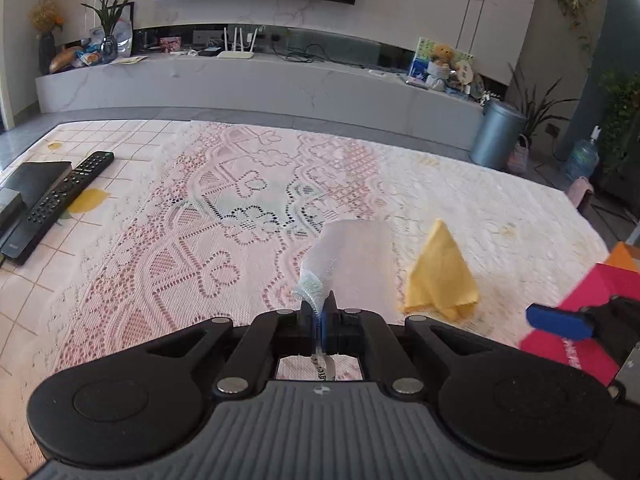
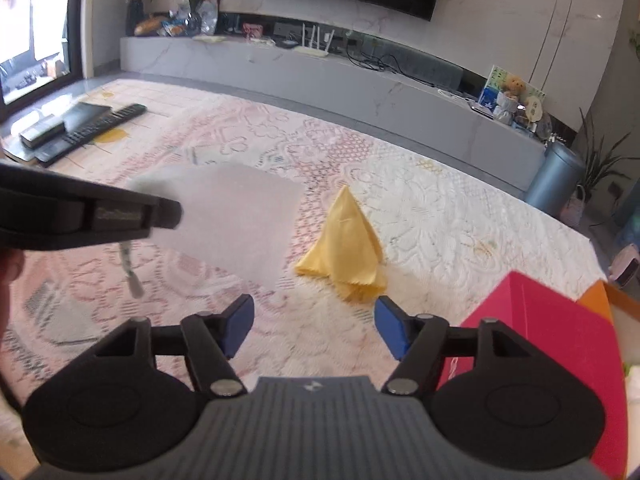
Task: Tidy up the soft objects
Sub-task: 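Grasp the white mesh bag with the left tool while the right tool grasps the yellow cloth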
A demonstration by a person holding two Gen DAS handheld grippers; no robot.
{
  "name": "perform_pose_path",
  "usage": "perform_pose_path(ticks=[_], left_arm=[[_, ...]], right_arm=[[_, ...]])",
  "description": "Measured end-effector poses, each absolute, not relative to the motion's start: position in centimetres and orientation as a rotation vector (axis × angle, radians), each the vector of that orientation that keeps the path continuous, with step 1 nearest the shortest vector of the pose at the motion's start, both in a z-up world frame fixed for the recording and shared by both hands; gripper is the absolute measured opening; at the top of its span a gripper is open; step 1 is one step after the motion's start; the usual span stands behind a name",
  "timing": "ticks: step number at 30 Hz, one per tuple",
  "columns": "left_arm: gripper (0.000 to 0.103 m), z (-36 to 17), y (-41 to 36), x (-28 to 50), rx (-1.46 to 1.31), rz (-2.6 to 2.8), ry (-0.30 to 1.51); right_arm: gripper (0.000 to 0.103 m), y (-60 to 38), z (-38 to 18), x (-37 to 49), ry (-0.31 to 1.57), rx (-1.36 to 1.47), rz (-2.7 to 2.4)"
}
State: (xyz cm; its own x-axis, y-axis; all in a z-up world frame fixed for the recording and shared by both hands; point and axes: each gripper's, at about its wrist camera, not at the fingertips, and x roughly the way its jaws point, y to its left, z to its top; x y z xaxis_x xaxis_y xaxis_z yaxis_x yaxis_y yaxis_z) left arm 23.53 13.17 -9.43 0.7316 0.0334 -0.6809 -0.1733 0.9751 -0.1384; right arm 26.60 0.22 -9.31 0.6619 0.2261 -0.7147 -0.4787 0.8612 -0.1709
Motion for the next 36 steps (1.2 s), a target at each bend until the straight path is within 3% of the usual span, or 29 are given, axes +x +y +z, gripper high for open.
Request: perform_pose_path(ticks=[6,13,19,25,29,36], left_arm=[[0.002,-10.9,12.8,23.9,-0.158,0.099,0.746],[0.002,-11.9,12.8,24.4,-0.140,0.113,0.766],[0.002,-12.3,12.8,24.5,-0.143,0.109,0.779],[0.002,-12.3,12.9,24.5,-0.156,0.101,0.784],[0.002,-12.1,12.5,24.3,-0.141,0.091,0.772],[0.002,-11.3,12.7,23.8,-0.164,0.094,0.743]], right_arm=[[0.087,1.5,-10.0,30.3,0.758,-0.380,0.375],[0.088,2.7,-12.1,34.2,0.804,-0.353,0.348],[0.079,3.1,-13.4,36.1,0.848,-0.298,0.360],[0.047,2.9,-14.4,36.6,0.902,-0.238,0.397],[0.008,3.1,-14.1,36.2,0.912,-0.225,0.442],[0.004,2.1,-12.0,33.4,0.842,-0.243,0.443]])
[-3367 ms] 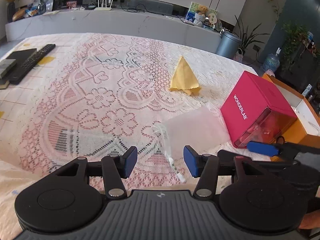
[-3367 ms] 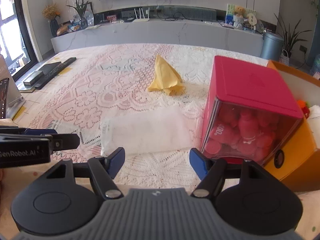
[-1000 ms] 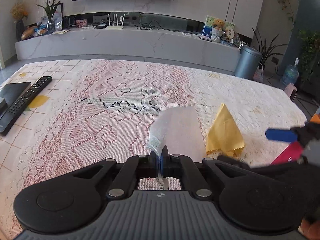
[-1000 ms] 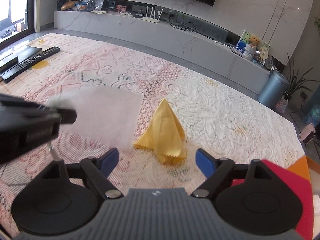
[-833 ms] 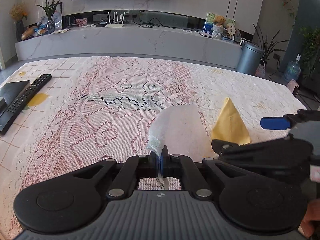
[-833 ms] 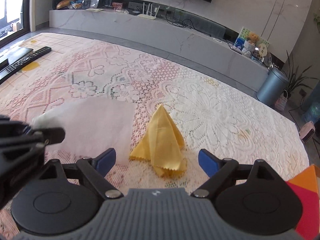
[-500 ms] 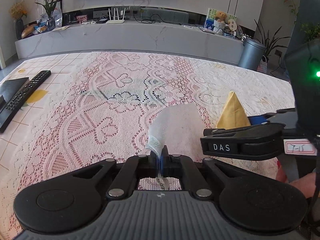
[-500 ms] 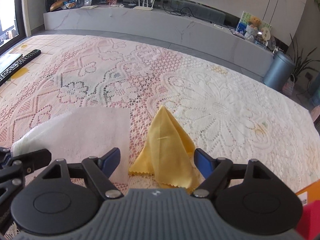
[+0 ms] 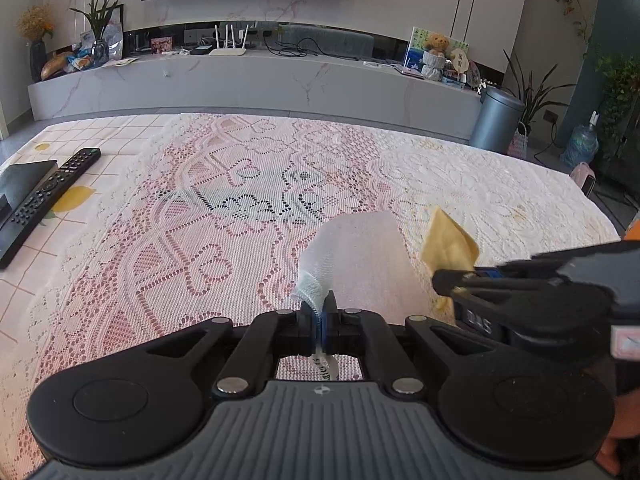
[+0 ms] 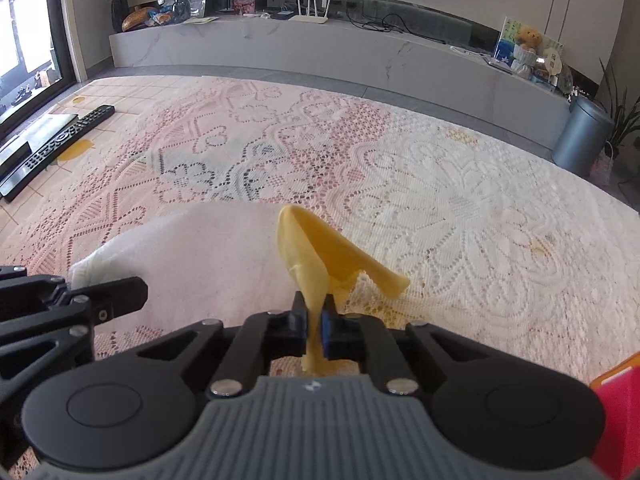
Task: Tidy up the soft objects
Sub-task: 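Grasp the white mesh bag with the left tool while the right tool grasps the yellow cloth, then carry the mesh bag and yellow cloth over the orange box and lower them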
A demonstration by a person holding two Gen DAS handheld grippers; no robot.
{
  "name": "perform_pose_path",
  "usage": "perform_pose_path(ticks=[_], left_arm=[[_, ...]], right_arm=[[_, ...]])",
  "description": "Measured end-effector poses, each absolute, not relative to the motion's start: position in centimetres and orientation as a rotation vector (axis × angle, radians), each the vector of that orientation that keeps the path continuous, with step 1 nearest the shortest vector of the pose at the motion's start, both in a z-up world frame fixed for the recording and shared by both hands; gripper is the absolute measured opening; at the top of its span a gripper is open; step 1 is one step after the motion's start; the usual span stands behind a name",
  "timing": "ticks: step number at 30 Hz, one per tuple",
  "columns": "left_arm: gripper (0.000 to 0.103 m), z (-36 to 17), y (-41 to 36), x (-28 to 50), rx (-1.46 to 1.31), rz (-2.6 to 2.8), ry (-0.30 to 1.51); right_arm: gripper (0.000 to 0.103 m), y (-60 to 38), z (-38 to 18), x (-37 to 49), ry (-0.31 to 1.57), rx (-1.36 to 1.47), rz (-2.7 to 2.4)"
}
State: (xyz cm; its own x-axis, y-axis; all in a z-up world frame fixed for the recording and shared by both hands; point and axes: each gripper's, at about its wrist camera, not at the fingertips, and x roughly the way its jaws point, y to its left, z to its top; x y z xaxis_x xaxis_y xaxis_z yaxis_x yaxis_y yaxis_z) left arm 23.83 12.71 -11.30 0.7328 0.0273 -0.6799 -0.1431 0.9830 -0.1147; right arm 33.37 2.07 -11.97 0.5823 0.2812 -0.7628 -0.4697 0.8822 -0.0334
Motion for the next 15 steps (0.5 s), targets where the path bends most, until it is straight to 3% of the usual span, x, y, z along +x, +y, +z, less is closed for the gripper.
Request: perform_pose_path(ticks=[15], left_arm=[[0.002,-8.6,10.2,17.5,-0.171,0.042,0.650]], right_arm=[[0.004,-3.8,-7.8,21.4,0.798,-0.112,0.469]])
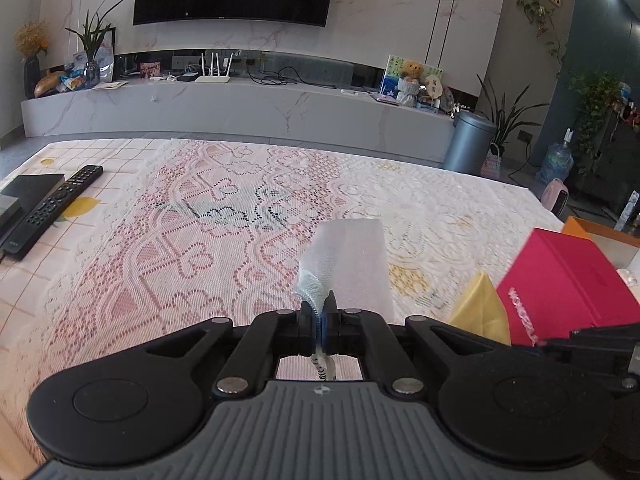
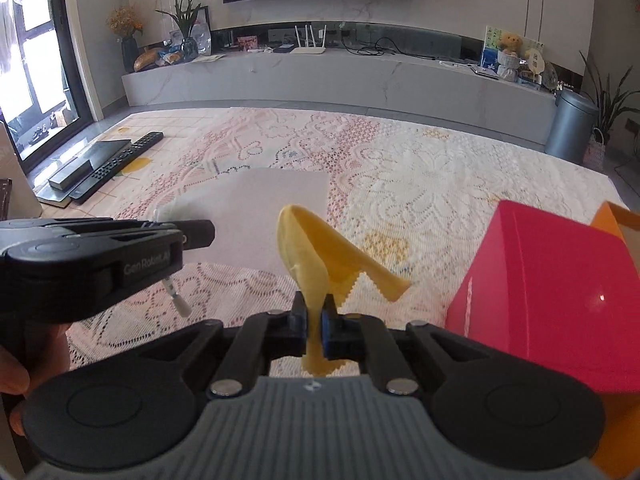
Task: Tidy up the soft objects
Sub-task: 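Carry the mesh bag and yellow cloth over the orange box and lower them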
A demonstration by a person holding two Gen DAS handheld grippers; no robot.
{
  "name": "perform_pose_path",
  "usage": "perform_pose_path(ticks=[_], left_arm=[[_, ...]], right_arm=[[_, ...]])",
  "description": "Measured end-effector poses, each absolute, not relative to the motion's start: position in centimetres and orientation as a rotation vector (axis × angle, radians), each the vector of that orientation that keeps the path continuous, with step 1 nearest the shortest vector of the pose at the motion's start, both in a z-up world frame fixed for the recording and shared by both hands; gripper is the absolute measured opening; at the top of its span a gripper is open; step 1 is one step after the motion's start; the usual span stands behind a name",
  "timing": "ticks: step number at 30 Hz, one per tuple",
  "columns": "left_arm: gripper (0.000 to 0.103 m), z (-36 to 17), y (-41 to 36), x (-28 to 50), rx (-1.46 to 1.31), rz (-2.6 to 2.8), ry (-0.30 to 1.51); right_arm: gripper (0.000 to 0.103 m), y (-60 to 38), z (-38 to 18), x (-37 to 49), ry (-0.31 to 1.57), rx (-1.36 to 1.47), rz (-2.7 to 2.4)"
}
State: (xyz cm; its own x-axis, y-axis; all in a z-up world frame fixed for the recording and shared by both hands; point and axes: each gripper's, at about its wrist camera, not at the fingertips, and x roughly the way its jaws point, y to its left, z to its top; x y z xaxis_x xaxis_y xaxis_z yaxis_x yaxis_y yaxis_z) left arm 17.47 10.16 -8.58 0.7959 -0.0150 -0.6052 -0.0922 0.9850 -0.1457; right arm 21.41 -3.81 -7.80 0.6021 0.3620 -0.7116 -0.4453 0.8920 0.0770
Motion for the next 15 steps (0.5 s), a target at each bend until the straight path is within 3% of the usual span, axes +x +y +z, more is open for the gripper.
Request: perform_pose_path(ticks=[15], left_arm=[[0.002,-5.1,5.5,10.4,-0.162,0.006,0.549]], right_arm=[[0.004,-12.2,-3.2,14.2,0.669,0.011,0.413]])
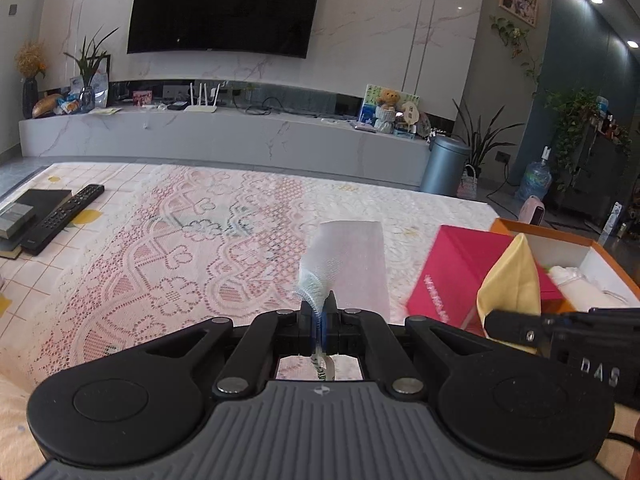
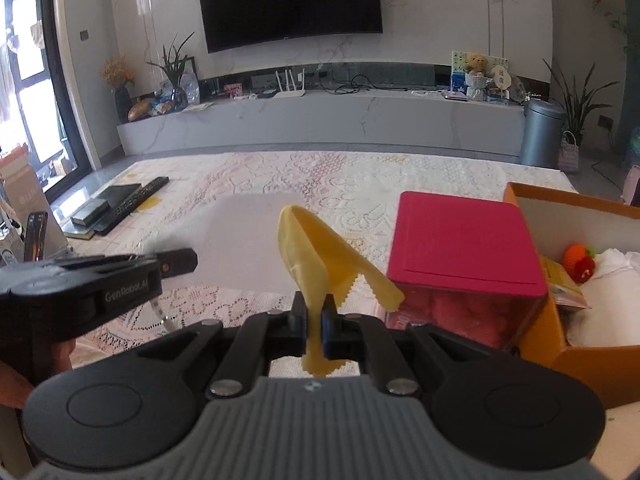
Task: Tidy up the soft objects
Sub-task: 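Carry the mesh bag and yellow cloth over the orange box and lower them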
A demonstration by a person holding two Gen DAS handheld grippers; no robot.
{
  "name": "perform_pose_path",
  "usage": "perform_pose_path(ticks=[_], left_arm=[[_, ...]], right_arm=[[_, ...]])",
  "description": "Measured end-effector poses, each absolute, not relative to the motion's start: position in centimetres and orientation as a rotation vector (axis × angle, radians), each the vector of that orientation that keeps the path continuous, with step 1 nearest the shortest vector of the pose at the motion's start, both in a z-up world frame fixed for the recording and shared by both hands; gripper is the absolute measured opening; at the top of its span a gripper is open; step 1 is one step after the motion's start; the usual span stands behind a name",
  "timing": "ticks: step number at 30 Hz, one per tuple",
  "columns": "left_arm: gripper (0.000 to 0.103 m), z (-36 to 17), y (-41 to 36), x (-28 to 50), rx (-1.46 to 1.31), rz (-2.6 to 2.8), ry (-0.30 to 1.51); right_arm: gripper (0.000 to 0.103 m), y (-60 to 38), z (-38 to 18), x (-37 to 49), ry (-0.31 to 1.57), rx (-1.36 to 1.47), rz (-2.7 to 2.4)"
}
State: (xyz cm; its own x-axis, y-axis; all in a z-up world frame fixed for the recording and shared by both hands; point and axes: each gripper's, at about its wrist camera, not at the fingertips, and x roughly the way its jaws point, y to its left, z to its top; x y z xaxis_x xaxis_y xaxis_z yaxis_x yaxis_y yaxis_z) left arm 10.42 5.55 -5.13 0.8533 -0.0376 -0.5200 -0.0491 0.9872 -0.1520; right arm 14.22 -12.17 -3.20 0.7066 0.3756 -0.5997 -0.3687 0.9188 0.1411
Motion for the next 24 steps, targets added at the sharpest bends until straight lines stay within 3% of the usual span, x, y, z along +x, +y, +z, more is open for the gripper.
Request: perform_pose_path(ticks=[17,24], left_arm=[[0.002,1.2,-5.3,11.1,-0.073,-0.244,0.370],[0.002,1.5,-9.8,15.4,-0.080,-0.355,0.428]], right_arm=[[0.004,-25.3,1.5,14.5,0.572,0.062,0.197],[0.005,-29.8,1.6,16.7,0.614,0.090,0.134]])
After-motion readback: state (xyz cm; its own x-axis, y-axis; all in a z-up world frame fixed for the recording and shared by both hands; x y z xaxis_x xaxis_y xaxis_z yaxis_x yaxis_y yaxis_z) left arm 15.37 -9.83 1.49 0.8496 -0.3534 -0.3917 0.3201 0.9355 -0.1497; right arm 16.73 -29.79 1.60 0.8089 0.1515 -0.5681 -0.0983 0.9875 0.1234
